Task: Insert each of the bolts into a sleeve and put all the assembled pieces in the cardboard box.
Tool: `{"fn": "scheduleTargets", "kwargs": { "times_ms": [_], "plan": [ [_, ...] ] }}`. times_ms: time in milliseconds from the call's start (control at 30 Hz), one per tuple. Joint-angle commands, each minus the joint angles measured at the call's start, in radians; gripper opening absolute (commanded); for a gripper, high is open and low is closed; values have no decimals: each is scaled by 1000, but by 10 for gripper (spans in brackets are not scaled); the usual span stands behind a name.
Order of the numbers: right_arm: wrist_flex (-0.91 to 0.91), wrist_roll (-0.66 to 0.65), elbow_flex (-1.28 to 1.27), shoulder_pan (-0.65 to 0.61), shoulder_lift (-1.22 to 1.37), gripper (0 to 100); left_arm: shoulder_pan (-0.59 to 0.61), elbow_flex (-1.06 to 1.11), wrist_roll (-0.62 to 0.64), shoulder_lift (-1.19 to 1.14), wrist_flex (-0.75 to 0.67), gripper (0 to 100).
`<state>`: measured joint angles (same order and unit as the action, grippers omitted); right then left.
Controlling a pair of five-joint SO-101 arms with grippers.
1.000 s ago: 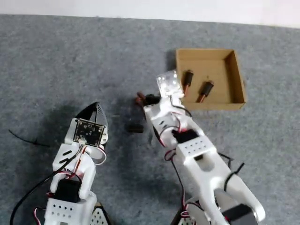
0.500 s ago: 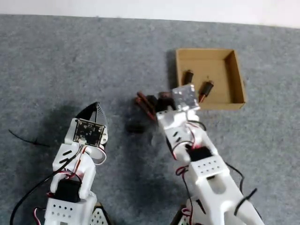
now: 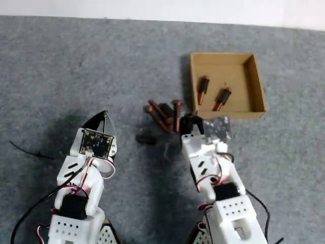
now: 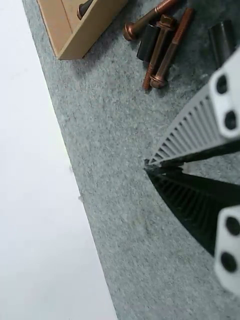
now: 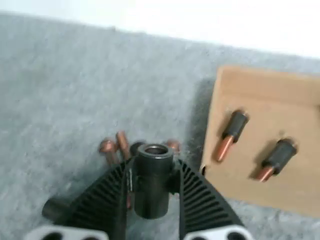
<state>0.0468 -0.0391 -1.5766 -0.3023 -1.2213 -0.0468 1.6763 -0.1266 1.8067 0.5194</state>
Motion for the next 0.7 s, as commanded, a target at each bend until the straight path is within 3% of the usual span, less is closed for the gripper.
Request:
{"fn": "scheduleTargets", "kwargs": {
  "times_ms": [0,400,667],
  "plan": [
    [-27,-11,-38,50,-122,5,8,21,5,5,-21,7],
    [-18,-15,-206,53,-446,5,7,21,5,5,-21,7],
    [203,-12,-216,65,-581,5,7,21,11,13,-38,7]
  ]
}}
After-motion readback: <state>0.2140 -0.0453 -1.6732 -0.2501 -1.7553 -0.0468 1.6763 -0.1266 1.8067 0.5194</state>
